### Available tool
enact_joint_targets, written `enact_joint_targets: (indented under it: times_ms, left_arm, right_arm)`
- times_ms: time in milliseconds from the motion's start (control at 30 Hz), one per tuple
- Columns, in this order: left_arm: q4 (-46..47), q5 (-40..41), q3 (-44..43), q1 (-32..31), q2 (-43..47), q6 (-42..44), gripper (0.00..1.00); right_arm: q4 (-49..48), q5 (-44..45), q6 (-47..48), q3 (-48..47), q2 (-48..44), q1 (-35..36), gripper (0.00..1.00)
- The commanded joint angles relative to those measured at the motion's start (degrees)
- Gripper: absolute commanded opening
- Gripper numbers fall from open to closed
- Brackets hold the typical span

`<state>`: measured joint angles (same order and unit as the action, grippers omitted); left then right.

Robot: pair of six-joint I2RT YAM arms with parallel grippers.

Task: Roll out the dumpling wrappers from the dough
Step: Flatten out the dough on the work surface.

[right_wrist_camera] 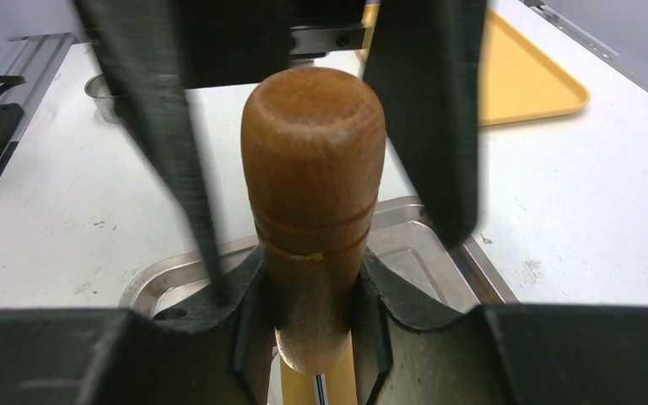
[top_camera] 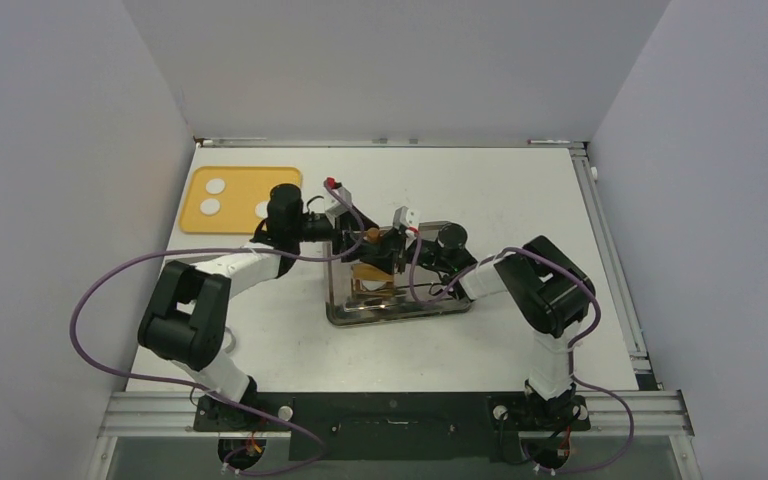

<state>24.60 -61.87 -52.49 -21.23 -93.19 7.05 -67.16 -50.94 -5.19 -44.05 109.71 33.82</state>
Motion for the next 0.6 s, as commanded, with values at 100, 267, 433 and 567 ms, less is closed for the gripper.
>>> enact_joint_targets:
  times_ms: [100, 267, 433, 567]
  left_arm:
    - [49.5, -12.5, 5.5, 1.7, -7.3, -32.5, 0.57]
    - [69.1, -12.4, 5.1, -0.5, -11.1, -46.6, 0.59]
    - [60.0, -5.7, 4.8, 0.6, -9.1, -39.7, 0.42]
    - [35.9, -3.8, 3.7, -0.5, -5.3, -21.6, 0.36]
  right_arm:
    - [-2.7, 1.2, -1.4, -2.4, 1.8, 0.3, 0.08]
    - [-1.4, 1.8, -0.8, -2.4, 1.5, 0.3, 0.08]
    - [1.3, 2.0, 1.0, -2.4, 0.6, 0.4, 0.08]
    - [2.5, 2.2, 1.7, -2.5, 0.2, 0.5, 0.08]
